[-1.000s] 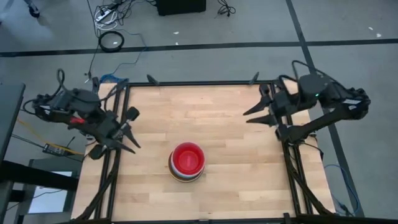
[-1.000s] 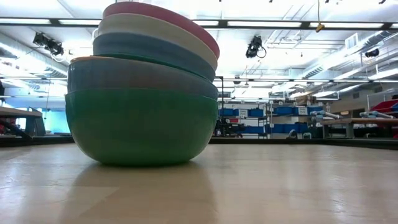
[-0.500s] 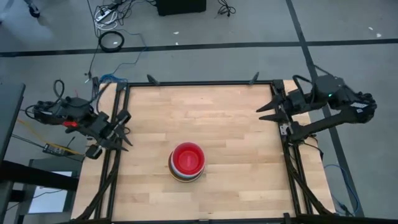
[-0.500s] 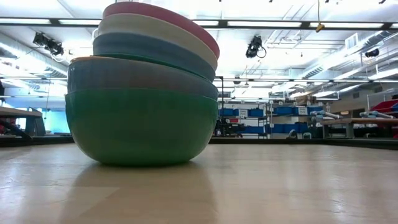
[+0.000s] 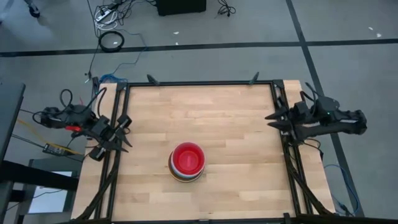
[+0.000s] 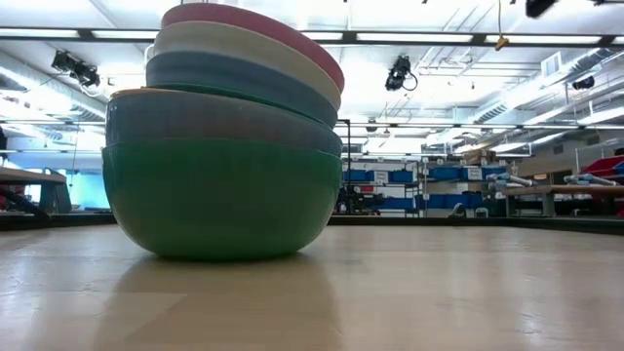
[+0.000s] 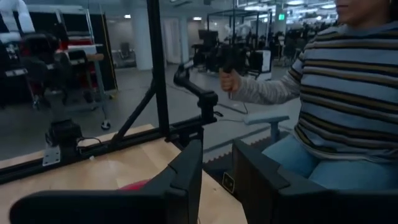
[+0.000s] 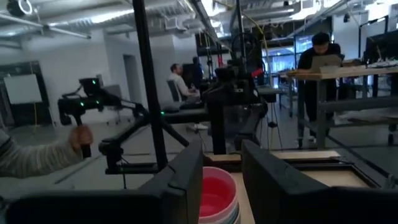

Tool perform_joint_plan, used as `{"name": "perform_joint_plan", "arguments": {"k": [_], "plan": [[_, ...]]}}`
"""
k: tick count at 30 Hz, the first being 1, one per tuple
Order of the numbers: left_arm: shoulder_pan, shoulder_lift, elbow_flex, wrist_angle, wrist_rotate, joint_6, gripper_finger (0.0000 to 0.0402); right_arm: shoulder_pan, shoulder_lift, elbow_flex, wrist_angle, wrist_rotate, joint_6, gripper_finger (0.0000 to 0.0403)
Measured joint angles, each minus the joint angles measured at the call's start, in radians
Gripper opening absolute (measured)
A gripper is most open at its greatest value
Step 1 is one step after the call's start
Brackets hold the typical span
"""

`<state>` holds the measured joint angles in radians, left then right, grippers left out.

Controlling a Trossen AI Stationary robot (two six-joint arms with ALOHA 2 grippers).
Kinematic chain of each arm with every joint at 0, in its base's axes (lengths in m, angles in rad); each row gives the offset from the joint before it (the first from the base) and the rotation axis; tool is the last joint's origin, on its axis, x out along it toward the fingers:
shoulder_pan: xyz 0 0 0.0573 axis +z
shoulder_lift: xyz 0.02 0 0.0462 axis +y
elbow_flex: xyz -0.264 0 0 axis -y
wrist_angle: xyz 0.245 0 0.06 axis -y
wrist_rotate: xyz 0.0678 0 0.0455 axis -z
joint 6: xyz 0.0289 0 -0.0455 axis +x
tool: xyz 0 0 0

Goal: Nest bowls inside each other
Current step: Return to Home Position

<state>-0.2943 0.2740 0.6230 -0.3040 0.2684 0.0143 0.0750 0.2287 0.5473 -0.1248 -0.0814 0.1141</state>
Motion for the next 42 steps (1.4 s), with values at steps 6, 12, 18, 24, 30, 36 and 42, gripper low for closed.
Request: {"name": "perform_joint_plan", "arguments": {"k": [6, 12, 18, 24, 30, 36, 42], "plan": [[0.000, -0.093, -0.096, 0.017, 0.002, 0.000, 0.0097, 0.000, -0.146, -0.114, -0.008, 0.000, 0.014, 0.0100], [0.000, -0.165, -0.185, 0.035, -0.006, 0.000, 0.0097, 0.000, -0.210, -0.198, -0.010, -0.002, 0.016, 0.0100], [0.000, -0.200, -0.262, 0.071, -0.006, 0.006, 0.0097, 0.000, -0.216, -0.258, -0.002, -0.002, 0.016, 0.0100], [0.000, -0.204, -0.351, 0.155, -0.016, 0.041, 0.0097, 0.000, -0.216, -0.331, 0.065, -0.002, 0.014, 0.0100], [0.000, -0.204, -0.435, 0.261, -0.084, 0.098, 0.0097, 0.000, -0.216, -0.393, 0.134, -0.001, 0.010, 0.0100], [0.000, -0.204, -0.445, 0.234, -0.110, 0.166, 0.0097, 0.000, -0.216, -0.405, 0.139, 0.009, -0.018, 0.0100], [0.000, -0.204, -0.446, 0.204, -0.107, 0.184, 0.0097, 0.000, -0.216, -0.405, 0.124, 0.051, -0.046, 0.0100]]}}
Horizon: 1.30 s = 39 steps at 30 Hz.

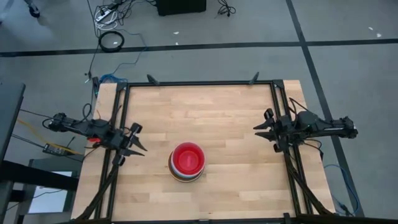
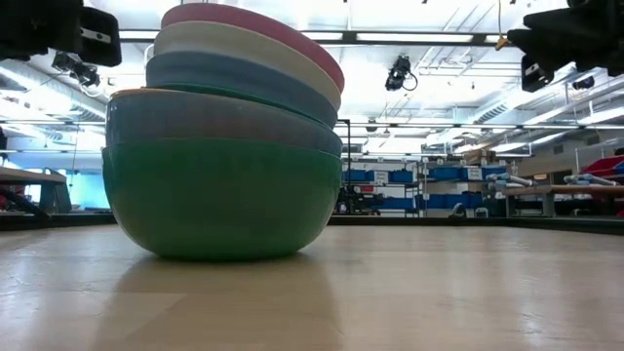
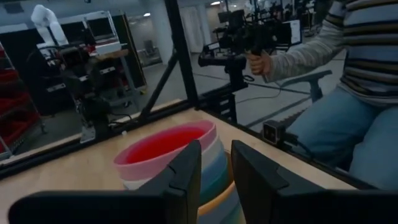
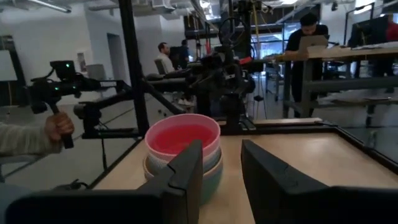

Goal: Nest bowls inside each other
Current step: Return to Home Position

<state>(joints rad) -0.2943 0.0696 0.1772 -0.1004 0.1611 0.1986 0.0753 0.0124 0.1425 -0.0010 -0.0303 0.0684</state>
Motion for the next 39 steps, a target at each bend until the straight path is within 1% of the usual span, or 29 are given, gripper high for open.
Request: {"name": "perform_joint_plan", "arguments": {"k": [4, 10, 15, 17, 19, 23, 26, 30, 35, 39], "plan": [[0.000, 0.000, -0.032, 0.001, 0.033, 0.004, 0.0097, 0.000, 0.000, 0.000, -0.018, 0.000, -0.019, 0.0100], [0.000, 0.000, -0.101, 0.071, 0.028, 0.008, 0.0097, 0.000, 0.000, 0.000, -0.083, -0.008, -0.021, 0.0100], [0.000, 0.000, -0.153, 0.136, -0.024, 0.009, 0.0097, 0.000, 0.000, -0.011, -0.079, -0.015, -0.037, 0.0100], [0.000, 0.000, -0.160, 0.154, -0.064, 0.010, 0.0097, 0.000, 0.000, -0.030, -0.067, -0.015, -0.038, 0.0100], [0.000, 0.000, -0.164, 0.172, -0.097, 0.026, 0.0097, 0.000, 0.000, -0.058, -0.030, -0.016, -0.043, 0.0100], [0.000, 0.000, -0.165, 0.171, -0.116, 0.049, 0.0097, 0.000, 0.000, -0.131, 0.069, -0.015, -0.039, 0.0100], [0.002, 0.000, -0.165, 0.187, -0.136, 0.063, 0.0097, 0.000, 0.004, -0.132, 0.086, -0.014, -0.039, 0.0100], [0.030, 0.000, -0.165, 0.191, -0.162, 0.088, 0.0097, -0.001, 0.005, -0.132, 0.088, 0.018, -0.061, 0.0100], [0.096, 0.000, -0.165, 0.193, -0.169, 0.105, 0.0097, -0.003, 0.005, -0.132, 0.089, 0.069, -0.084, 0.0100], [0.149, 0.000, -0.165, 0.187, -0.169, 0.099, 0.0097, -0.025, 0.005, -0.132, 0.089, 0.079, -0.089, 0.0100]]}}
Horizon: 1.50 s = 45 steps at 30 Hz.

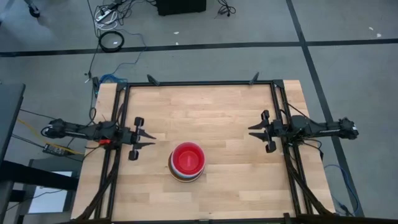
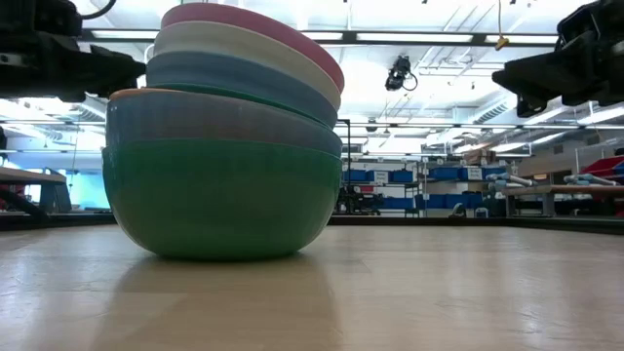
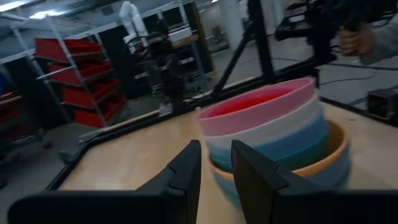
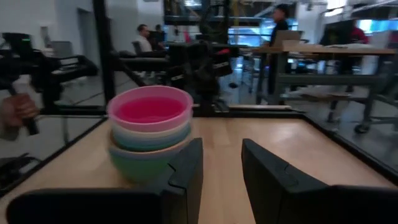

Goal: Nest bowls inside each other
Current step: Return to Home Position

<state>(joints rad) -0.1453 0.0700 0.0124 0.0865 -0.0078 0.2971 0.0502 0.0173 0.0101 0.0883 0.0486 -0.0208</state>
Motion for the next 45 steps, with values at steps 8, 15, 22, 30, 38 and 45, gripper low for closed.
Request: {"name": "perform_joint_plan", "arguments": {"k": [8, 15, 22, 30, 38, 45], "plan": [[0.110, 0.000, 0.000, -0.002, -0.003, -0.016, 0.0097, -0.077, 0.000, 0.000, 0.000, 0.045, -0.010, 0.0100], [0.178, 0.000, 0.000, -0.002, -0.003, -0.019, 0.0097, -0.131, 0.000, 0.000, -0.012, 0.045, -0.013, 0.0100], [0.185, 0.000, 0.000, -0.001, -0.003, -0.021, 0.0097, -0.140, 0.000, 0.000, -0.027, 0.044, -0.009, 0.0100], [0.185, 0.000, 0.000, 0.000, -0.003, -0.046, 0.0097, -0.140, 0.000, 0.000, -0.030, 0.044, 0.019, 0.0100], [0.185, 0.002, 0.000, 0.029, -0.003, -0.072, 0.0097, -0.140, 0.000, 0.000, -0.030, 0.044, 0.018, 0.0100], [0.185, 0.002, 0.000, 0.085, -0.003, -0.122, 0.0097, -0.140, 0.000, 0.000, -0.030, 0.044, 0.018, 0.0100]]}}
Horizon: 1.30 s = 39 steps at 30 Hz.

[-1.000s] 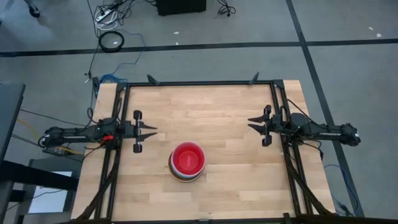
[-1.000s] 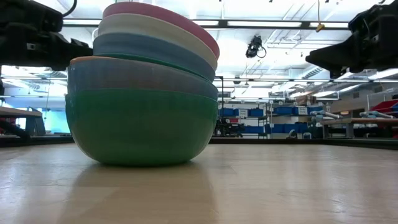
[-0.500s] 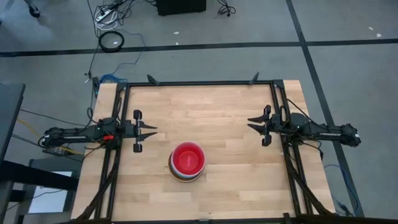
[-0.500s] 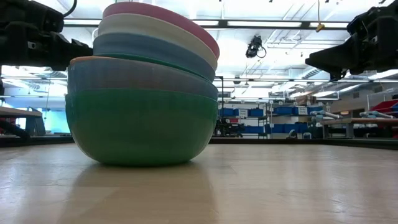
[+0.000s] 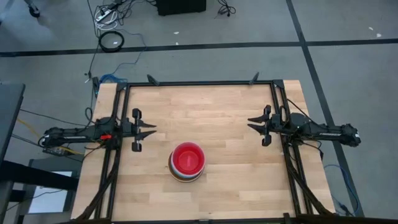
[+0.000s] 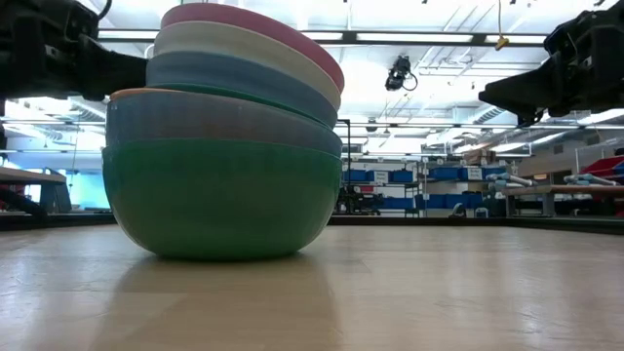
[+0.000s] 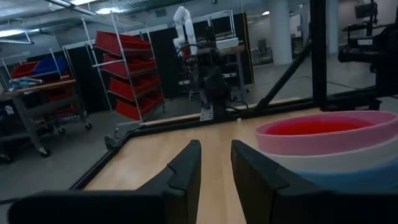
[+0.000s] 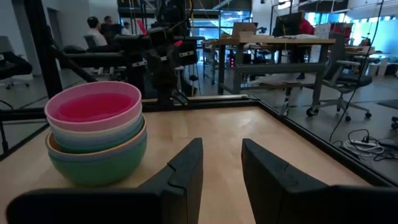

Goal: Nest bowls inside each other
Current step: Return to Home Position

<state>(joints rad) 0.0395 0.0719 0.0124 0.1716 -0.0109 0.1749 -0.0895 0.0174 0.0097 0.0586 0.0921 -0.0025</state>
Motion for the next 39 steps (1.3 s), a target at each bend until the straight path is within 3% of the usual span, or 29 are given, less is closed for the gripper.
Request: {"name": "perform_joint_plan", "arguments": {"k": [39], "plan": [[0.000, 0.000, 0.000, -0.075, -0.049, -0.122, 0.0097, 0.000, 0.000, 0.000, 0.000, 0.000, 0.000, 0.0099]]}}
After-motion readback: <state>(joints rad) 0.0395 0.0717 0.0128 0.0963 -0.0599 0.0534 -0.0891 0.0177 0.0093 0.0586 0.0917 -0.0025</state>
